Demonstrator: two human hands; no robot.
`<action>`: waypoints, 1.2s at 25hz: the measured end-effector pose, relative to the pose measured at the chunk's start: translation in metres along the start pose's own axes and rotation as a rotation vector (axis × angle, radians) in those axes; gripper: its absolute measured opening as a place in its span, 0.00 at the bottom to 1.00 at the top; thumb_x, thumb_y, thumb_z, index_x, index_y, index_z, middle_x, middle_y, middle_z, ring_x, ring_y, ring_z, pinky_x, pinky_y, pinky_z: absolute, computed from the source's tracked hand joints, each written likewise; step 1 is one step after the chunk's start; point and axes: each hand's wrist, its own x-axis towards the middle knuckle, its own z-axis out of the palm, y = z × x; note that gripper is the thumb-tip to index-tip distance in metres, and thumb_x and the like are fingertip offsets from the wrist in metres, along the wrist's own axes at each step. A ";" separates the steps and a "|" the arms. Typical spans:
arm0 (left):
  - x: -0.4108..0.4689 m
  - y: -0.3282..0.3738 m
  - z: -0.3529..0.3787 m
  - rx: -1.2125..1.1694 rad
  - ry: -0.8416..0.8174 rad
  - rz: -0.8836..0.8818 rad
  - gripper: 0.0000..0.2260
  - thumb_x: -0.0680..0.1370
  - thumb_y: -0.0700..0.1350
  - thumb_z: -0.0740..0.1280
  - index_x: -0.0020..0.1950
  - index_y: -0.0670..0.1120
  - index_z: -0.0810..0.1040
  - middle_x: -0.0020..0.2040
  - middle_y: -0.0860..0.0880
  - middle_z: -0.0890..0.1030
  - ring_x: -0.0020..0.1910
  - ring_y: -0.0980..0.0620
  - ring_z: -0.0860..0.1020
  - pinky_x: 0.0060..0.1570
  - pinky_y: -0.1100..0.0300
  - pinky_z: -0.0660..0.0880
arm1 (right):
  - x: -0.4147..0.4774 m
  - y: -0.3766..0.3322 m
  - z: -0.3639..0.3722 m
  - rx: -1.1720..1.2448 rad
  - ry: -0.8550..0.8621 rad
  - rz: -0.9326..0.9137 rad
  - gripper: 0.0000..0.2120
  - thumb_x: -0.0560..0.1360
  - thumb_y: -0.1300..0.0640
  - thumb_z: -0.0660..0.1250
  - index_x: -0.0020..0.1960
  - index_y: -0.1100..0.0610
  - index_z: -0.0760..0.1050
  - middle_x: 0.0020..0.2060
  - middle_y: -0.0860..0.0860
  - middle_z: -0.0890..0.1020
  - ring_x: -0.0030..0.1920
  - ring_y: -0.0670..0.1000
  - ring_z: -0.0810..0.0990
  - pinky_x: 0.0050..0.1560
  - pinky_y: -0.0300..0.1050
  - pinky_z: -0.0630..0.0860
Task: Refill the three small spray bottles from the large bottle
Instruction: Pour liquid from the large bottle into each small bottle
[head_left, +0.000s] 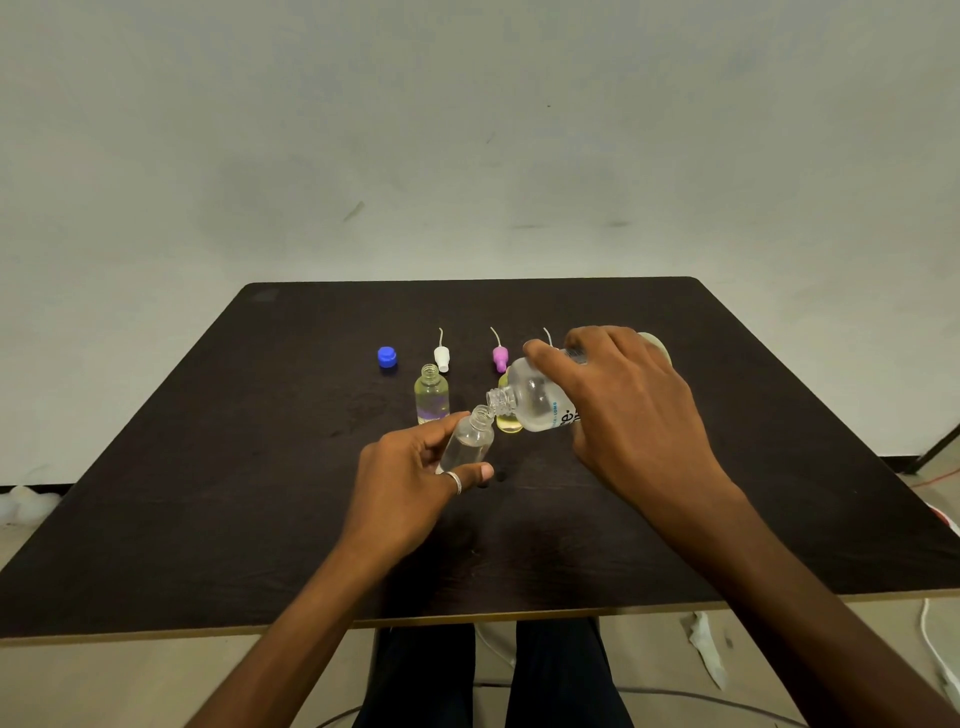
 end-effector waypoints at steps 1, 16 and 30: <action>0.000 0.000 0.000 -0.003 -0.001 0.000 0.24 0.68 0.45 0.80 0.63 0.58 0.81 0.49 0.66 0.83 0.50 0.70 0.81 0.52 0.74 0.75 | 0.000 0.000 0.000 0.001 -0.001 0.001 0.38 0.61 0.60 0.79 0.68 0.48 0.70 0.58 0.55 0.78 0.60 0.59 0.75 0.54 0.54 0.75; -0.002 -0.001 0.005 -0.138 -0.010 -0.043 0.25 0.69 0.41 0.79 0.64 0.53 0.81 0.52 0.61 0.84 0.52 0.68 0.81 0.51 0.75 0.75 | 0.000 -0.001 -0.001 0.008 -0.004 0.004 0.38 0.61 0.60 0.80 0.68 0.48 0.70 0.59 0.55 0.78 0.60 0.59 0.75 0.54 0.55 0.76; -0.003 -0.003 0.007 -0.180 -0.012 -0.044 0.25 0.69 0.41 0.79 0.64 0.53 0.81 0.53 0.61 0.85 0.52 0.65 0.82 0.55 0.69 0.77 | 0.000 -0.002 -0.001 0.013 0.000 0.010 0.38 0.60 0.60 0.80 0.68 0.49 0.71 0.58 0.56 0.79 0.60 0.60 0.76 0.53 0.55 0.76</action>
